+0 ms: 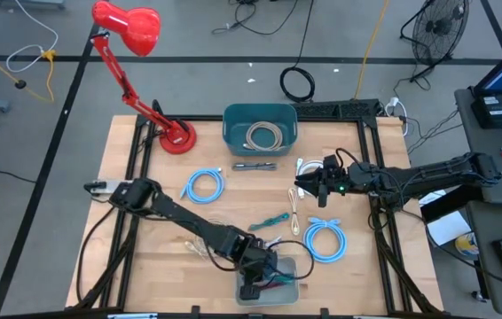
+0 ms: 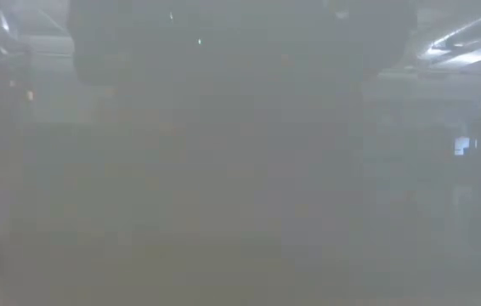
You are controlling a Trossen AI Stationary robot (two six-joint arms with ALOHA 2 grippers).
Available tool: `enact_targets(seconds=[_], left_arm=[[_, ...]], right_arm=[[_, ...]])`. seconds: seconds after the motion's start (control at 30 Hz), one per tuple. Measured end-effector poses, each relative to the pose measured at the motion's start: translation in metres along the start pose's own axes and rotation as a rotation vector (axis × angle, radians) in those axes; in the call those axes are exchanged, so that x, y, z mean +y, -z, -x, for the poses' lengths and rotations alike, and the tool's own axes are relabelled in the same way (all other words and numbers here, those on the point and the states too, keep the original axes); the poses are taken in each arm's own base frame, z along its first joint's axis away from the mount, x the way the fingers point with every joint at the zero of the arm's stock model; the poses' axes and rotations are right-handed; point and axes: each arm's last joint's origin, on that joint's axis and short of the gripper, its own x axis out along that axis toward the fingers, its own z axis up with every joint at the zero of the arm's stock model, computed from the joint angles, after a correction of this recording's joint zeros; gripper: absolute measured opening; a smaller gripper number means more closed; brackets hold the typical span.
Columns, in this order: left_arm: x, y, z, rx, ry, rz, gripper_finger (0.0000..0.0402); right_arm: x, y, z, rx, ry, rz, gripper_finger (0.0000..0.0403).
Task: Pick & Place USB Port
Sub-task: Put the top blue charger cable into the gray bin
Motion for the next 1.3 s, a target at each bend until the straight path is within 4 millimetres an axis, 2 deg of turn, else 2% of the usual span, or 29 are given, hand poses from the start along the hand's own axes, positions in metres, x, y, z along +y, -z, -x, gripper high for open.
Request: enact_targets(seconds=[0.23,1.17,1.3], left_arm=[[0.006,0.011,-0.025,0.088,-0.002,0.019,0.001],[0.019,0.009,-0.023,0.085,-0.074,0.092,0.001],[0.022,0.008,-0.022,0.086,-0.092,0.098,0.003]], right_arm=[[0.0,0.001,0.0,0.007,0.002,0.0,0.0116],[0.008,0.008,0.002,0.042,-0.035,0.01,0.0116],[0.008,0.008,0.002,0.043,-0.036,0.005,0.0116]])
